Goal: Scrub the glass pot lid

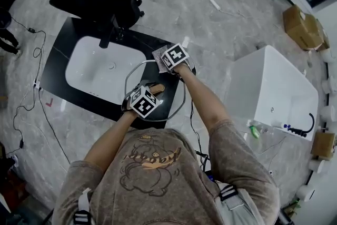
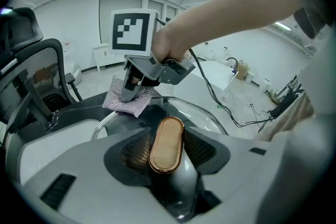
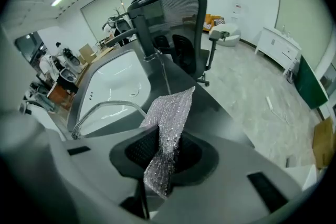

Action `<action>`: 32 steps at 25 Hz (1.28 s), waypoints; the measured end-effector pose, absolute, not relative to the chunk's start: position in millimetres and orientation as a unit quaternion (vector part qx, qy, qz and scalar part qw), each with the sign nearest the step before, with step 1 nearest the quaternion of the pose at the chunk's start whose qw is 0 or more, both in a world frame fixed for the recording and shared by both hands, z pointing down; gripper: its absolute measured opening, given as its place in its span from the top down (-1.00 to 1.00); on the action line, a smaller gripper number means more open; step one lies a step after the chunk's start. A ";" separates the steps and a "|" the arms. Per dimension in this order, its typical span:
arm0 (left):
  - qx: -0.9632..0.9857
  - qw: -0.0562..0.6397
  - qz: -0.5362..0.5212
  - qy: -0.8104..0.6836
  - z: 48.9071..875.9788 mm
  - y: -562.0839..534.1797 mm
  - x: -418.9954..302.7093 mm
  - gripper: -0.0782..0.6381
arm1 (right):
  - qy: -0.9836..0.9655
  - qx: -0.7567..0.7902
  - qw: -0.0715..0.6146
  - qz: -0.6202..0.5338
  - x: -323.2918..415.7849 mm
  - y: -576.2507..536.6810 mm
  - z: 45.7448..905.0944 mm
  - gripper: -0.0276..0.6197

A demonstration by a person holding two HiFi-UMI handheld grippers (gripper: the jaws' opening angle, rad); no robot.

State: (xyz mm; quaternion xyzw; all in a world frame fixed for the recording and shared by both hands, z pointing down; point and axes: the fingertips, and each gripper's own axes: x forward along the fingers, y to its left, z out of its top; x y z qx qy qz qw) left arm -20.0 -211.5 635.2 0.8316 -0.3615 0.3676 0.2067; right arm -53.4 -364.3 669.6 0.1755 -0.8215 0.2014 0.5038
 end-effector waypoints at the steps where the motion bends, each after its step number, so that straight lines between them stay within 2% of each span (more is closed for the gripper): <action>1: 0.831 0.207 0.368 -0.362 635.0 -211.4 -19.7 0.20 | -0.828 0.161 0.504 0.189 -63.8 -361.6 668.6 0.62; 7: 0.830 0.205 0.369 -0.364 635.2 -212.1 -18.4 0.20 | -0.862 0.071 0.486 0.129 -120.6 -336.3 664.2 0.63; 16: 0.830 0.199 0.366 -0.371 634.5 -211.8 -18.7 0.19 | -0.860 -0.109 0.497 0.040 -174.2 -277.8 662.9 0.64; 32: 0.819 0.157 0.379 -0.402 638.7 -214.7 -20.1 0.18 | -0.778 -0.328 0.536 0.000 -199.9 -182.8 669.9 0.64</action>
